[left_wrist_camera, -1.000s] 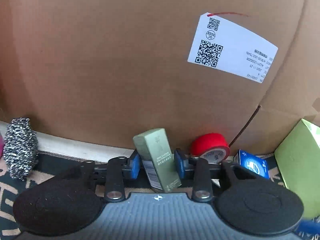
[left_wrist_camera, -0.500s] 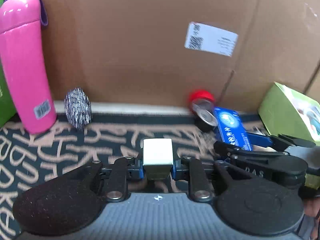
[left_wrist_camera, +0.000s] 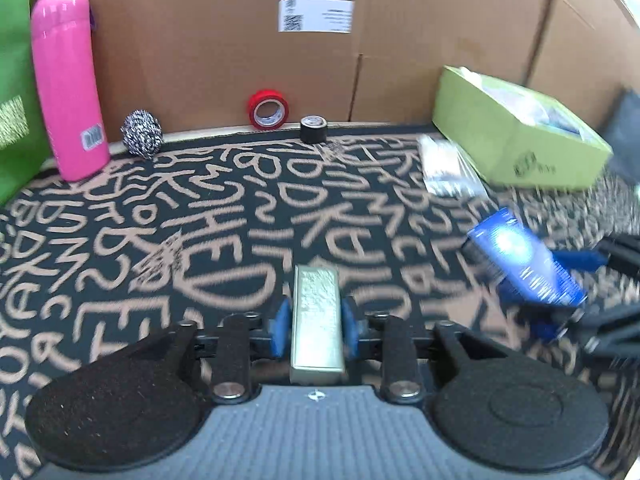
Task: Organize objects
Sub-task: 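Grasp the blue medicine box with the right tool while the left tool grasps the small grey-green box, then carry the blue medicine box and grey-green box into the shoebox and release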
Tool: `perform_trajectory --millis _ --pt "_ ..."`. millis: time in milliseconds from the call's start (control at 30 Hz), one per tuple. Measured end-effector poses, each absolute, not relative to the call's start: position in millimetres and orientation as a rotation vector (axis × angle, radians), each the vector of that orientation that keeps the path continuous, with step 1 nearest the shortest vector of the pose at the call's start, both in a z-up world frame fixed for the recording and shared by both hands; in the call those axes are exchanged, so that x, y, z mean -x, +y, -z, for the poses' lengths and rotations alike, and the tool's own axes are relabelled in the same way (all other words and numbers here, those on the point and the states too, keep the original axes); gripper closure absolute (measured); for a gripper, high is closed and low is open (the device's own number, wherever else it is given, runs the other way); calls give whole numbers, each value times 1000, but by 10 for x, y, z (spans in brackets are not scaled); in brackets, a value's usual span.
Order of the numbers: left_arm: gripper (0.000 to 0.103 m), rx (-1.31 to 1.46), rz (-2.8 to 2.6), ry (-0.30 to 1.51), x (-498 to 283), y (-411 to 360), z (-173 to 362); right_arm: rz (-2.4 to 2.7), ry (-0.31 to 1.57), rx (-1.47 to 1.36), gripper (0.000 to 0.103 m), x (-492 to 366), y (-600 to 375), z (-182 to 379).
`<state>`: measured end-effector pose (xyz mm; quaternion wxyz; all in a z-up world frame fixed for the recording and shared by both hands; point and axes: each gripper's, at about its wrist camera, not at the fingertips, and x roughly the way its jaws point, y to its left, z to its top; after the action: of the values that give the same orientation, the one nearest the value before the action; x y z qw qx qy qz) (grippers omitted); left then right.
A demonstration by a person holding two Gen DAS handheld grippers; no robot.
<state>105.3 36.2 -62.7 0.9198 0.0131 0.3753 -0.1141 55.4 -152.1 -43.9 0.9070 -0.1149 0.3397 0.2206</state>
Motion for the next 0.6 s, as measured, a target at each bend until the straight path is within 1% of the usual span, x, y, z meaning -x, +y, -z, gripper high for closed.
perform_trajectory --millis 33,67,167,200,233,267,300,333,400,433,467,500,567,600 --pt "35 -35 232 775 -1001 342 628 -446 708 220 42 -504 -1579 437" --pt "22 -31 227 773 -965 346 615 -436 710 202 41 -438 -1617 431" --pt "22 -55 211 748 -941 305 597 -428 705 183 34 -370 -1656 428" --pt "24 -69 193 748 -964 279 599 -424 702 183 32 -382 -1654 449" --pt "31 -81 180 746 -1003 246 601 -415 702 182 32 -392 -1636 462" --pt "48 -90 180 748 -1009 237 601 -402 700 177 31 -400 -1629 470" --pt "59 -96 188 763 -1034 218 605 -393 700 168 27 -400 -1624 476" --pt "66 -91 194 788 -1064 208 619 -386 704 158 25 -407 -1628 475" --pt "66 -90 185 785 -1076 192 625 -367 700 139 25 -437 -1612 489" --pt "63 -95 176 785 -1085 171 628 -356 701 135 25 -460 -1607 503" --pt "56 -97 183 781 -1092 157 630 -340 702 131 25 -481 -1606 522" --pt "54 -98 179 781 -1091 149 634 -329 703 128 27 -493 -1607 539" --pt "55 -110 172 774 -1066 128 643 -329 706 113 35 -502 -1646 569" --pt "57 -121 173 770 -1052 111 644 -330 700 102 45 -486 -1666 571"
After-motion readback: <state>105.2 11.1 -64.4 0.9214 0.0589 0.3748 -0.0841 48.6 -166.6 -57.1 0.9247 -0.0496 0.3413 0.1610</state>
